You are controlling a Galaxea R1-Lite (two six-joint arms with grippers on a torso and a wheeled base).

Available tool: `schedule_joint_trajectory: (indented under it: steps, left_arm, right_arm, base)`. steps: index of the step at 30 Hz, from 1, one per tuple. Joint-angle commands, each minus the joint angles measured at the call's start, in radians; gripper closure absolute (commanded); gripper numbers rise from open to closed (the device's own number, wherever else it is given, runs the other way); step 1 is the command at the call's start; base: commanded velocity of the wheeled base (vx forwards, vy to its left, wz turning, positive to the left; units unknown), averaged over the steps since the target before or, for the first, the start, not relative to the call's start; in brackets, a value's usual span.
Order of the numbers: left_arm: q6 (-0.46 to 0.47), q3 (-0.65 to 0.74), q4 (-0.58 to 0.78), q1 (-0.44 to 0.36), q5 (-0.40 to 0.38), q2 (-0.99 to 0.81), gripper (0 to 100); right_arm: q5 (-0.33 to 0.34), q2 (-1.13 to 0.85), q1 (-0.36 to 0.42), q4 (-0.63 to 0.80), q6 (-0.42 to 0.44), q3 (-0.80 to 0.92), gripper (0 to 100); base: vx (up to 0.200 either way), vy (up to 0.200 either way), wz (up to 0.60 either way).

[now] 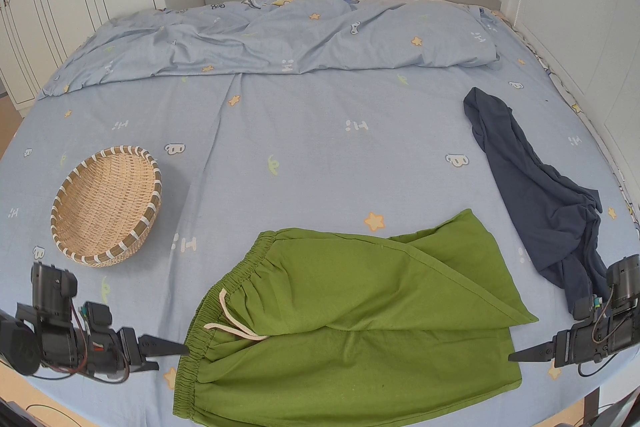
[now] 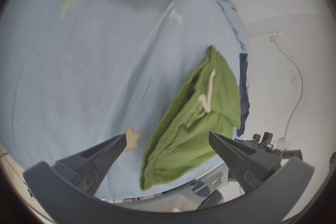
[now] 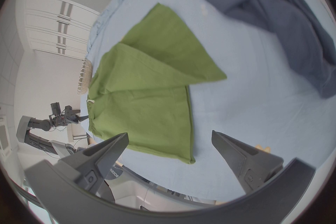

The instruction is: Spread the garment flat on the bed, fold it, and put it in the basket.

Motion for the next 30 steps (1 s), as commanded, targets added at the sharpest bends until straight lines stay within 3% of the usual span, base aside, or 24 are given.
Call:
schedule_joint_trajectory:
  steps: [1, 7, 10, 17, 30]
  left_arm:
    - [-0.024, -0.435, 0.352, 0.004, -0.006, -0.136, 0]
    - [-0.023, -0.689, 0.398, -0.065, -0.003, 0.045, 0]
    - [-0.024, -0.844, 0.396, -0.099, -0.003, 0.203, 0]
    - [-0.020, -1.044, 0.396, -0.177, -0.002, 0.433, 0]
    - [-0.018, -1.148, 0.393, -0.218, 0.012, 0.603, 0]
  right_arm:
    - [-0.004, -0.294, -0.035, -0.018, 0.004, -0.073, 0]
    - [-0.001, -0.292, -0.006, -0.018, 0.004, -0.240, 0]
    - [-0.003, -0.260, 0.047, -0.018, 0.007, -0.340, 0]
    - [-0.001, -0.214, 0.076, -0.024, 0.007, -0.395, 0]
    - [-0.003, -0.213, 0.114, -0.026, 0.007, -0.370, 0]
  base:
    - [0.000, 0.000, 0.00]
    - [0.000, 0.000, 0.00]
    - [0.000, 0.000, 0.00]
    - [0.000, 0.000, 0.00]
    - [0.000, 0.000, 0.00]
